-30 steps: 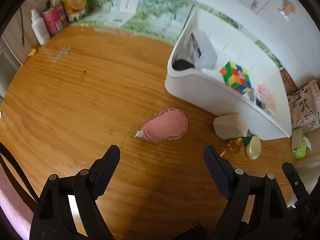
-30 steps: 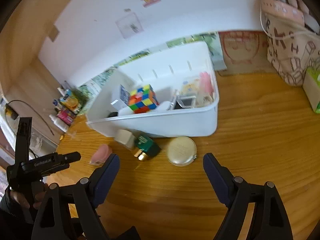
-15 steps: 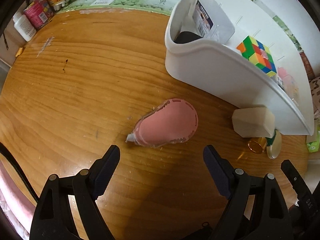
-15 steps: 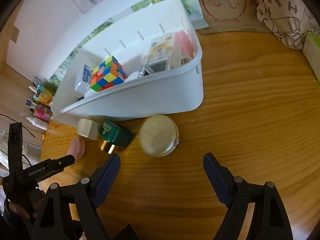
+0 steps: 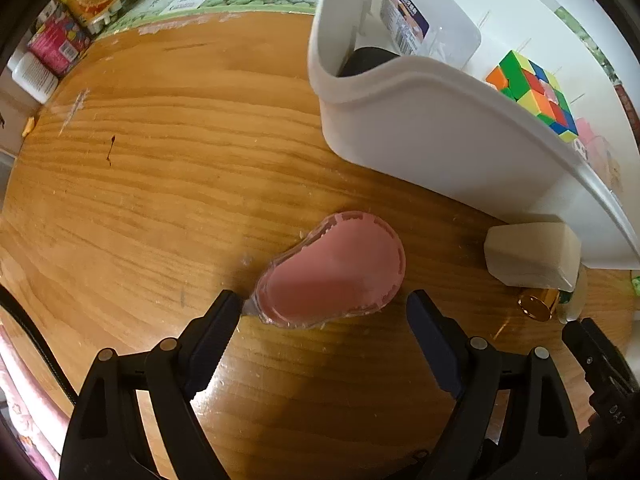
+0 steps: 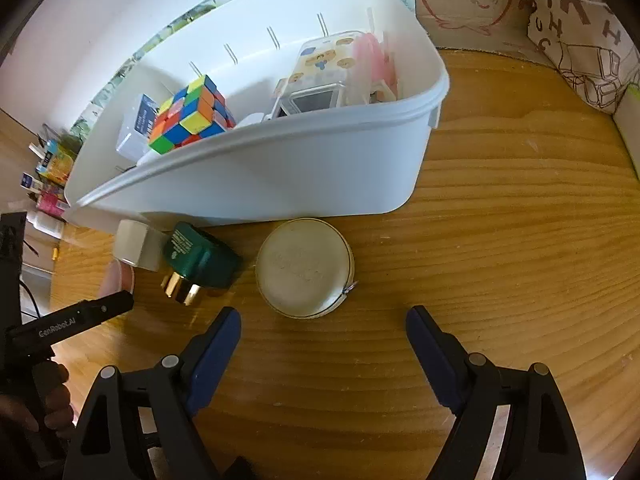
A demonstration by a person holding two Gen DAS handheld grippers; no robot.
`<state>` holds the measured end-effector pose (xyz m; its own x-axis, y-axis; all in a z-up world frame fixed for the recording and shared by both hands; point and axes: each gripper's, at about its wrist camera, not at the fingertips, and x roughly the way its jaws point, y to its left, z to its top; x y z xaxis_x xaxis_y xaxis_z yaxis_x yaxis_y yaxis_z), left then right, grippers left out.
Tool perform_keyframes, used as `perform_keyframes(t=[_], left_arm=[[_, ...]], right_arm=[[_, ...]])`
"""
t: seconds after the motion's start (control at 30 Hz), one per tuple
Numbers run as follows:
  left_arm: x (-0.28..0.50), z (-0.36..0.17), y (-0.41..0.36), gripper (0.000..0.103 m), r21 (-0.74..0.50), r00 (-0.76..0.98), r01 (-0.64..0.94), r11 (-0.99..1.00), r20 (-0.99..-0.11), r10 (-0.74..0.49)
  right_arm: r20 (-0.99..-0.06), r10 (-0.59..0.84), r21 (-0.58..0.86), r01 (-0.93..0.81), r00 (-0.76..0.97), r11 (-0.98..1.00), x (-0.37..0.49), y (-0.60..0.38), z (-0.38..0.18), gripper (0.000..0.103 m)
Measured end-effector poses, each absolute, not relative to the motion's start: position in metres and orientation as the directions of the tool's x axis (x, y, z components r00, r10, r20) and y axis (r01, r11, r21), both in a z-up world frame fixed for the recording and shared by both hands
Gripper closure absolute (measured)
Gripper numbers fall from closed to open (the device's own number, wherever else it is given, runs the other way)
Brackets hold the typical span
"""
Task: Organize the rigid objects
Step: 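Lower the left gripper onto the pink tape roller while the right gripper grasps the beige compact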
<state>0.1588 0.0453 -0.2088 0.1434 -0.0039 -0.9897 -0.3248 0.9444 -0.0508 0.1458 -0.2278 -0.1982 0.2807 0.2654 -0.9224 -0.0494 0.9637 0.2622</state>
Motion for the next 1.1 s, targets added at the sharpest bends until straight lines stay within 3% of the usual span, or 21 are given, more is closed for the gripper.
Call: perform_keyframes(t=[0.2, 0.73, 0.93, 1.1], left_arm=[[0.18, -0.211, 0.04, 0.014, 0.002, 0.139, -0.308, 0.951, -0.989, 0.047], [0.212, -0.21, 0.041, 0.014, -0.001, 0.18, -0.288, 0.957, -0.982, 0.053], [0.219, -0.197, 0.025, 0.031, -0.003, 0.214, -0.261, 0.965, -0.975, 0.055], [0.229, -0.191, 0.014, 0.052, -0.005, 0.24, -0.233, 0.972, -0.969, 0.052]], right_arm=[[-0.936, 0.211, 0.197, -0.078, 0.281, 0.977, 0.154, -0.214, -0.2, 0.019], [-0.949, 0.085, 0.04, -0.15, 0.304, 0.988, 0.162, -0.18, -0.208, 0.021], [-0.946, 0.066, 0.011, -0.175, 0.317, 0.985, 0.164, -0.17, -0.21, 0.026], [-0.938, 0.08, 0.01, -0.204, 0.338, 0.979, 0.174, -0.164, -0.207, 0.038]])
